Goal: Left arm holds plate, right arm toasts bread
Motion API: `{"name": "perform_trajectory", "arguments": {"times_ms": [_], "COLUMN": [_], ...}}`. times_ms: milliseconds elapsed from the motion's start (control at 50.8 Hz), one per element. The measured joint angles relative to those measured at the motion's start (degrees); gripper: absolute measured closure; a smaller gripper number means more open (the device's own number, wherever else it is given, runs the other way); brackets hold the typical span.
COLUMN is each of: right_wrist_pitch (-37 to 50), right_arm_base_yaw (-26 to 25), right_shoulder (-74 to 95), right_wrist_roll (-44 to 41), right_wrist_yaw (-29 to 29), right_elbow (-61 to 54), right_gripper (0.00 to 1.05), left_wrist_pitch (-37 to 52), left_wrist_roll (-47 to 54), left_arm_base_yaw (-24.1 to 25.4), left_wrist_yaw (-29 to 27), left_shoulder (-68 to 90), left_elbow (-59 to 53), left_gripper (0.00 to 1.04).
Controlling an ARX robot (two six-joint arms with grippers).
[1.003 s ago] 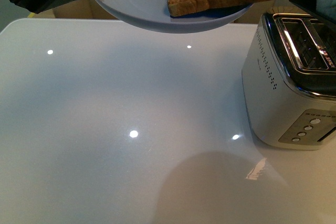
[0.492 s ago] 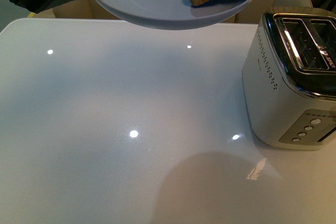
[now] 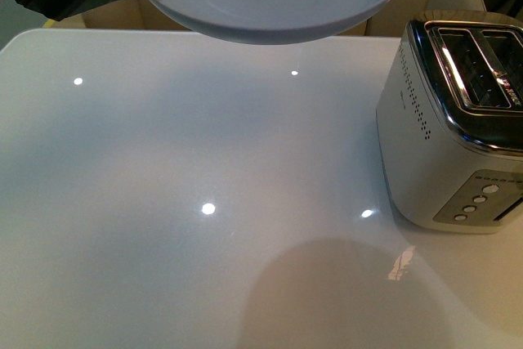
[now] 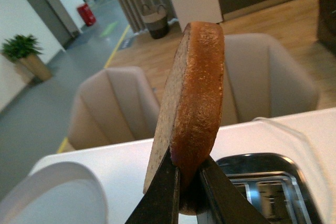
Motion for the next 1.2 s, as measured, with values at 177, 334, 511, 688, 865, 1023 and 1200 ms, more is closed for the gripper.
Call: {"name": "perform_trajectory", "arguments": {"times_ms": [177, 334, 511, 688, 865, 1023, 1200], "right_wrist_pitch": [-2.8, -3.2, -5.7, -9.9, -14.0, -16.5, -19.1], "right_arm_base_yaw": [-0.6, -0.9, -0.8, -0.1, 0.3, 0.9, 1.6], "right_shoulder": [3.1, 8.9, 11.0, 11.5, 11.9, 12.5, 12.7], "right_wrist_roll": [-11.3, -20.1, -25.2, -26.4, -26.3, -26.0, -23.7], "right_wrist_yaw": [4.1, 6.4, 8.5, 9.2, 9.7, 10.6, 11.0], "right_elbow": [1.3, 1.9, 3.1, 5.3, 6.9, 7.0, 7.0], "right_gripper": [1.02, 1.02, 1.02, 1.02, 1.02, 1.02, 1.02], "left_wrist_pitch": [0.0, 0.0, 0.0, 0.0, 0.0, 0.0, 0.0], "left_wrist_roll": [0.0, 0.0, 0.0, 0.0, 0.0, 0.0, 0.0], "left_arm_base_yaw": [0.0, 0.0, 0.0, 0.0, 0.0, 0.0, 0.0], "left_wrist_yaw": [0.0, 0.0, 0.0, 0.0, 0.0, 0.0, 0.0], "left_shoulder": [0.0, 0.0, 0.0, 0.0, 0.0, 0.0, 0.0], "left_elbow": [0.0, 0.0, 0.0, 0.0, 0.0, 0.0, 0.0], "left_gripper": [1.02, 1.02, 1.02, 1.02, 1.02, 1.02, 1.02]}}
